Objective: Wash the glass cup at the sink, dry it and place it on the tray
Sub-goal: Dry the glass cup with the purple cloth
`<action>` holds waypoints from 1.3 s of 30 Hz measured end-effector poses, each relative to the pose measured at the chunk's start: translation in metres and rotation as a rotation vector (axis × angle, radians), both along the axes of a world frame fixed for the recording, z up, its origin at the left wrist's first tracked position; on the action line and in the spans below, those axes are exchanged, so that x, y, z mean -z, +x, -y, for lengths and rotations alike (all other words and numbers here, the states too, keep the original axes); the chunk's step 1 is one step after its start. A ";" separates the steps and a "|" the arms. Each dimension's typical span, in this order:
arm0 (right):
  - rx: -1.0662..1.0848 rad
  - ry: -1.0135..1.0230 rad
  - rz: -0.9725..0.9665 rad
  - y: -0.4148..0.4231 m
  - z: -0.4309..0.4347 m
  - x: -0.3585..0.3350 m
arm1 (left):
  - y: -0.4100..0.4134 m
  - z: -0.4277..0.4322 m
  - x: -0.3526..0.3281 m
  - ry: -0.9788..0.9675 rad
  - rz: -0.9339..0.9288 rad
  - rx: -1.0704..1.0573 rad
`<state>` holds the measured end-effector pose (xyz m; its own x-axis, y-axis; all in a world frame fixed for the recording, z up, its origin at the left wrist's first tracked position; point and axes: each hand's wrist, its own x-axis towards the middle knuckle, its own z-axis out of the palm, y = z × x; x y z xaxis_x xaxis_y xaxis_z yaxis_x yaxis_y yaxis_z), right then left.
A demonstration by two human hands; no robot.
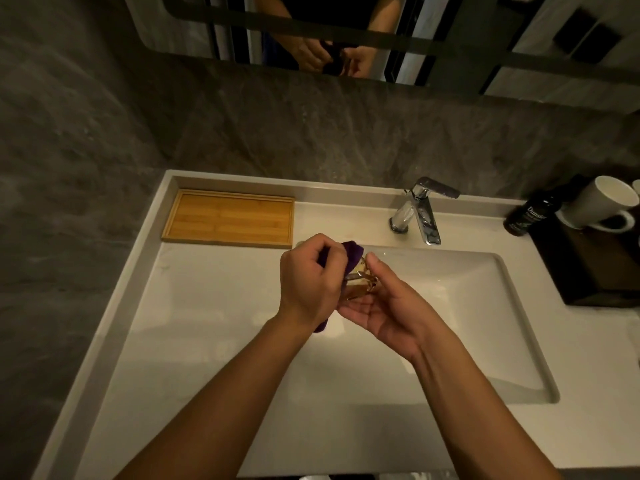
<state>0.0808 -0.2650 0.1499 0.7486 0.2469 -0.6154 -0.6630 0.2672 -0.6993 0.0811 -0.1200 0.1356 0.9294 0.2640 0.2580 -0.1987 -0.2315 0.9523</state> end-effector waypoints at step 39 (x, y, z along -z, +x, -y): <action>0.316 -0.184 0.286 -0.009 -0.011 -0.002 | 0.002 -0.016 -0.029 -0.835 -0.714 0.324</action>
